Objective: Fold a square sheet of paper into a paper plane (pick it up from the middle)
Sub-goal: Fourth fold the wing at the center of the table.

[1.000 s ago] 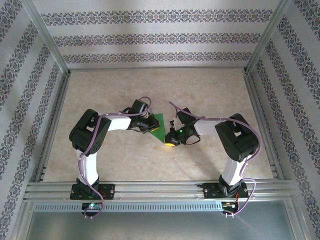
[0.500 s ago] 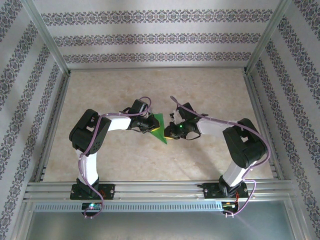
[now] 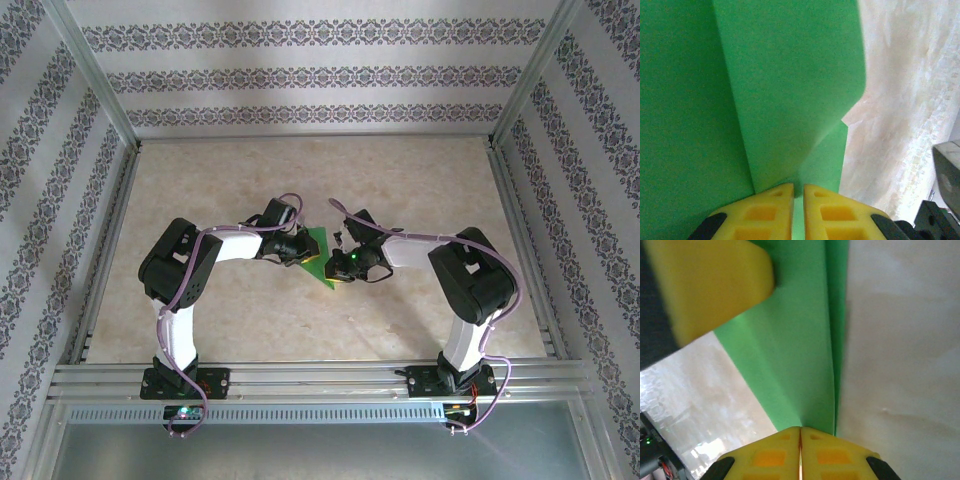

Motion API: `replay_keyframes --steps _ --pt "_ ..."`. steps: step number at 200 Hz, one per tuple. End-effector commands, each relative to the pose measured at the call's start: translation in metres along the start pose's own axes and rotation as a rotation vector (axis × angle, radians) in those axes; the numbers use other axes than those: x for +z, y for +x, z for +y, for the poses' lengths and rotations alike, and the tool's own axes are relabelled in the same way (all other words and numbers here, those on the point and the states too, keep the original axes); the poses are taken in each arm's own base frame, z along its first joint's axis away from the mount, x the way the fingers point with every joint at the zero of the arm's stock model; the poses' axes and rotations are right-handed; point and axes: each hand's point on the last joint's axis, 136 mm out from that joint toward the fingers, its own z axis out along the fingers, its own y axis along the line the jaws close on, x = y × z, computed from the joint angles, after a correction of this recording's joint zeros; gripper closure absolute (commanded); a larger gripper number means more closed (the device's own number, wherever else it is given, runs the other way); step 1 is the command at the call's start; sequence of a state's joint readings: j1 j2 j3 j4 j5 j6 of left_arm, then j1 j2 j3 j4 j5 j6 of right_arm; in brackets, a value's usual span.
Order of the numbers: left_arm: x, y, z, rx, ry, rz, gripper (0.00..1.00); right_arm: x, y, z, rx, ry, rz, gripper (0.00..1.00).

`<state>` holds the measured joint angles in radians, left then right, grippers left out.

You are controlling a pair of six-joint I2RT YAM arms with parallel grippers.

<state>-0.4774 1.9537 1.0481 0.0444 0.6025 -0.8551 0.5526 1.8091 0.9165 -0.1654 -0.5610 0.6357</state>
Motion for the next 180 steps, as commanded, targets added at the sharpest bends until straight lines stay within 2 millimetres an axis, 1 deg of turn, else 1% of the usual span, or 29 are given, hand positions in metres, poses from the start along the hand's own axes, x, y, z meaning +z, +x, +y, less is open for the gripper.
replay_keyframes --steps 1,28,39,48,60,89,110,137,180 --pt "-0.002 -0.001 0.006 0.017 -0.028 0.023 0.86 0.008 0.009 -0.023 0.011 0.086 0.024 0.91" --pt "-0.017 -0.01 -0.025 0.098 0.044 -0.014 0.83 0.011 0.017 -0.038 0.029 0.14 0.053 0.91" --pt "-0.023 -0.009 -0.032 0.124 0.061 -0.028 0.82 0.011 0.02 -0.043 0.032 0.159 0.063 0.91" --pt "-0.026 -0.007 -0.035 0.137 0.069 -0.037 0.82 0.01 0.02 -0.046 0.035 0.17 0.065 0.91" --pt "-0.026 -0.001 -0.034 0.15 0.073 -0.039 0.82 0.009 0.022 -0.049 0.036 0.184 0.069 0.91" --pt "-0.016 0.017 -0.029 0.177 0.049 -0.002 0.82 0.009 0.023 -0.051 0.04 0.201 0.079 0.92" --pt "-0.011 0.025 -0.022 0.196 0.001 0.013 0.83 0.009 0.024 -0.053 0.041 0.213 0.083 0.92" --pt "-0.004 0.029 -0.02 0.202 -0.006 0.032 0.84 0.009 0.025 -0.055 0.048 0.221 0.089 0.92" --pt "0.005 0.03 -0.007 0.2 -0.049 0.05 0.85 0.01 0.028 -0.058 0.048 0.235 0.102 0.92"
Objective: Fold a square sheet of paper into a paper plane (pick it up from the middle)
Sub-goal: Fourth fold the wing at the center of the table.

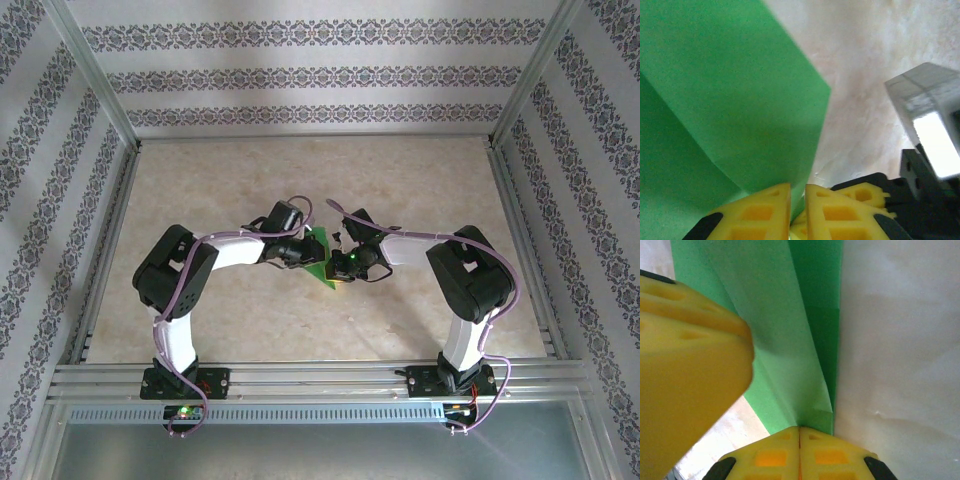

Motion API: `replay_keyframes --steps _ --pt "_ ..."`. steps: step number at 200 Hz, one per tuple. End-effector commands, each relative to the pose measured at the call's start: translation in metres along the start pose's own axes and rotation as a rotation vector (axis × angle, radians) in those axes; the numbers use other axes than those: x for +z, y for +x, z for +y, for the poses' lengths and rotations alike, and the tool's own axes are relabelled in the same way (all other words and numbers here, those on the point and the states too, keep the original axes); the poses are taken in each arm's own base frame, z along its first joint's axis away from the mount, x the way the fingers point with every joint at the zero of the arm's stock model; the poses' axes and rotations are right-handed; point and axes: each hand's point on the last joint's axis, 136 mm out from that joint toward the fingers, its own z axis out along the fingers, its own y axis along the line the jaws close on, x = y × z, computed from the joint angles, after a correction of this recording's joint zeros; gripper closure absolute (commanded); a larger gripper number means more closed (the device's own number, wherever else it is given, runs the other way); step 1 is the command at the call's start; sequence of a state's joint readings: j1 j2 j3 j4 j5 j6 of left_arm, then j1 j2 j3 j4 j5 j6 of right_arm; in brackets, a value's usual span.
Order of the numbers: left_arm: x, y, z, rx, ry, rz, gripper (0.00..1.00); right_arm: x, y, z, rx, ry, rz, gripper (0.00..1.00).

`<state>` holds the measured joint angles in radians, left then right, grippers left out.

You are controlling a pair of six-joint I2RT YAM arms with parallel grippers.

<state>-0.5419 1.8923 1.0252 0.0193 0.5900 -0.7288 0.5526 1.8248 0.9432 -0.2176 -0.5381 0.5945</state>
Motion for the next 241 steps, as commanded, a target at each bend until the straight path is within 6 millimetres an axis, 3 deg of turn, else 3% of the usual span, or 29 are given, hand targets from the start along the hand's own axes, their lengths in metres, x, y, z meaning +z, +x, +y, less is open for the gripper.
replay_keyframes --steps 1,91,121,174,241 --pt "0.008 0.005 0.012 0.021 -0.055 0.026 0.85 0.011 0.029 -0.051 0.067 0.195 0.09 0.92" --pt "0.002 -0.012 0.053 -0.022 -0.236 0.022 0.83 0.009 0.042 -0.065 0.05 0.274 0.14 0.92" --pt "-0.003 -0.027 0.068 -0.036 -0.275 0.017 0.82 0.009 0.048 -0.072 0.044 0.305 0.161 0.92" --pt "-0.016 -0.055 0.112 -0.11 -0.33 -0.01 0.79 0.01 0.055 -0.082 0.041 0.351 0.186 0.92" --pt "-0.038 -0.099 0.129 -0.11 -0.343 -0.08 0.77 0.01 0.061 -0.091 0.036 0.396 0.206 0.92"
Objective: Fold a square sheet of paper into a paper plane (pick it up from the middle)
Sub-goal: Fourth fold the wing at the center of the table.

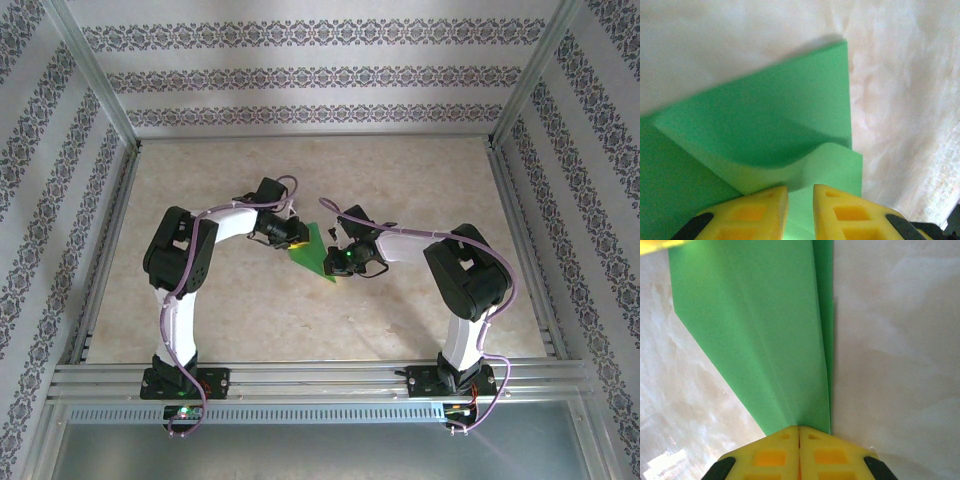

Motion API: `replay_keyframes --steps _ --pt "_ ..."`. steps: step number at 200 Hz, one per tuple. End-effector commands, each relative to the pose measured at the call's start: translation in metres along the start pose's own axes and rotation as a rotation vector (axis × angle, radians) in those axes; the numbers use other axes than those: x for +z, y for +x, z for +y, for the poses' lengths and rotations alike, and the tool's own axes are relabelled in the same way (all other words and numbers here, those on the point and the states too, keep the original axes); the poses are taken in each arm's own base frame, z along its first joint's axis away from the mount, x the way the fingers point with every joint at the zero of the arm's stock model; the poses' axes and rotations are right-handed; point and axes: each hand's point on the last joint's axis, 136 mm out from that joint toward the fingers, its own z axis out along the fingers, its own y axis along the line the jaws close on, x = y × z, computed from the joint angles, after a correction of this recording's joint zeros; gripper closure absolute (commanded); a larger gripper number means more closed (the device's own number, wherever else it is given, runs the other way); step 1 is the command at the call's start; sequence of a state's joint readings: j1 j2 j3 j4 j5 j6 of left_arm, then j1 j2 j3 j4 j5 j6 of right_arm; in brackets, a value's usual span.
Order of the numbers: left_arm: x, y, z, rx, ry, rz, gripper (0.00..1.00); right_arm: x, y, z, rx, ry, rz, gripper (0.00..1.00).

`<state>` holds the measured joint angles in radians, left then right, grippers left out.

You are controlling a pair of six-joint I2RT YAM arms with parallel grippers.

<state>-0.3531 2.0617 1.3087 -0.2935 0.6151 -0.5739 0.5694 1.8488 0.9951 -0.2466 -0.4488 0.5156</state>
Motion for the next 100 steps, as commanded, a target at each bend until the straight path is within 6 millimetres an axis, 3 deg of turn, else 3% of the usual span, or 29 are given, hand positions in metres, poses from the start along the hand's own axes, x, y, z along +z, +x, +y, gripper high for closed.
replay_keyframes --steps 1,73,87,100 --pt "-0.012 -0.038 0.072 -0.033 -0.226 -0.115 0.77 0.011 0.082 -0.08 0.112 0.312 0.261 0.92" --pt "-0.038 -0.073 0.091 -0.016 -0.293 -0.164 0.77 0.011 0.083 -0.078 0.111 0.302 0.264 0.92" --pt "-0.052 -0.081 0.086 -0.008 -0.295 -0.186 0.77 0.011 0.082 -0.076 0.11 0.296 0.261 0.92" --pt "-0.066 -0.085 0.069 0.021 -0.26 -0.212 0.78 0.01 0.081 -0.074 0.109 0.287 0.257 0.92"
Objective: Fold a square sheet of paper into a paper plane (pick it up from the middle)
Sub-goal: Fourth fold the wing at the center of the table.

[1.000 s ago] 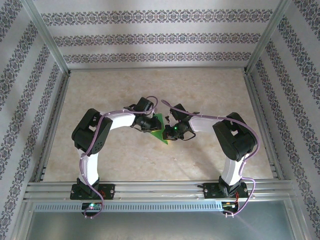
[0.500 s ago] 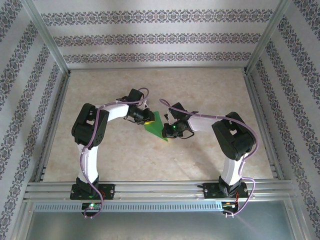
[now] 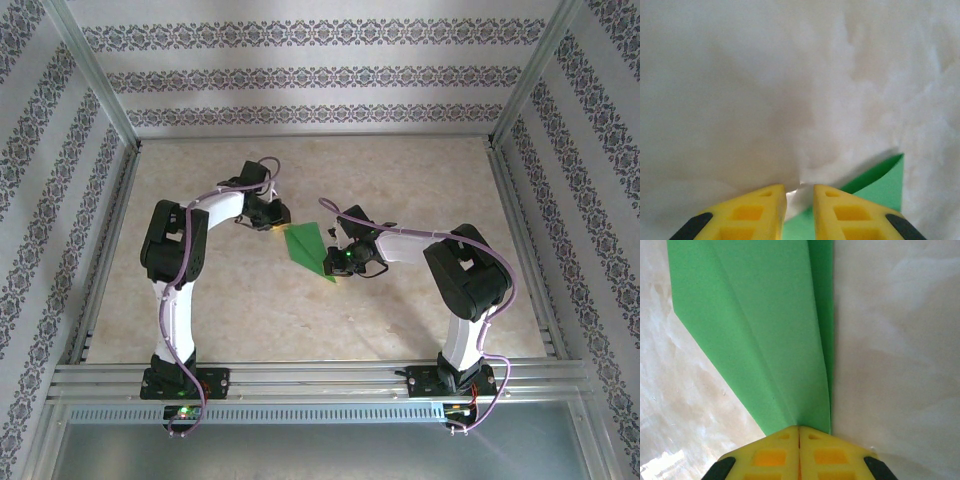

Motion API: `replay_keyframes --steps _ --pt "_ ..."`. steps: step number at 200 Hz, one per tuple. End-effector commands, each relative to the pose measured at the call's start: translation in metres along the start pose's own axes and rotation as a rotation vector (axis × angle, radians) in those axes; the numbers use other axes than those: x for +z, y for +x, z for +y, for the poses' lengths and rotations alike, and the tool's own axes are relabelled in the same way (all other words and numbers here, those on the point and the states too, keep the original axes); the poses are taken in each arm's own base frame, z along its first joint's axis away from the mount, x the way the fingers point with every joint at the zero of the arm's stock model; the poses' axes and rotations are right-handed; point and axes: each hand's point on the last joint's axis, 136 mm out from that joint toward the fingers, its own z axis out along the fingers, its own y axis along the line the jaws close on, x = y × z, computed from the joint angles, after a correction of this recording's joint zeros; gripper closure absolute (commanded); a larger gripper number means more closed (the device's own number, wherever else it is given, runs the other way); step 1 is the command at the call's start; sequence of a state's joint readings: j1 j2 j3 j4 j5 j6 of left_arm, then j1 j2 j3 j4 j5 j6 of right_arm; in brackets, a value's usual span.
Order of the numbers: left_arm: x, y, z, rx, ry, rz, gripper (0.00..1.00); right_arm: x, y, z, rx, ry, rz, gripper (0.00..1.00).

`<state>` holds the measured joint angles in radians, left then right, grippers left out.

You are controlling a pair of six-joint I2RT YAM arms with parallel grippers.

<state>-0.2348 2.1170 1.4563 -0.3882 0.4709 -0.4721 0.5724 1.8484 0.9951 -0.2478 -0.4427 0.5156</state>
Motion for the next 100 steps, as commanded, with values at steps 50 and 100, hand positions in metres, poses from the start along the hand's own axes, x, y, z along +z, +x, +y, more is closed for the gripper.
replay_keyframes --steps 50,100 --pt "-0.052 0.009 -0.056 0.03 0.201 -0.147 0.83 0.007 0.075 -0.063 0.105 0.239 0.248 0.92" --pt "-0.012 0.064 -0.094 -0.001 0.321 -0.04 0.85 0.006 0.067 -0.05 0.108 0.169 0.228 0.92"
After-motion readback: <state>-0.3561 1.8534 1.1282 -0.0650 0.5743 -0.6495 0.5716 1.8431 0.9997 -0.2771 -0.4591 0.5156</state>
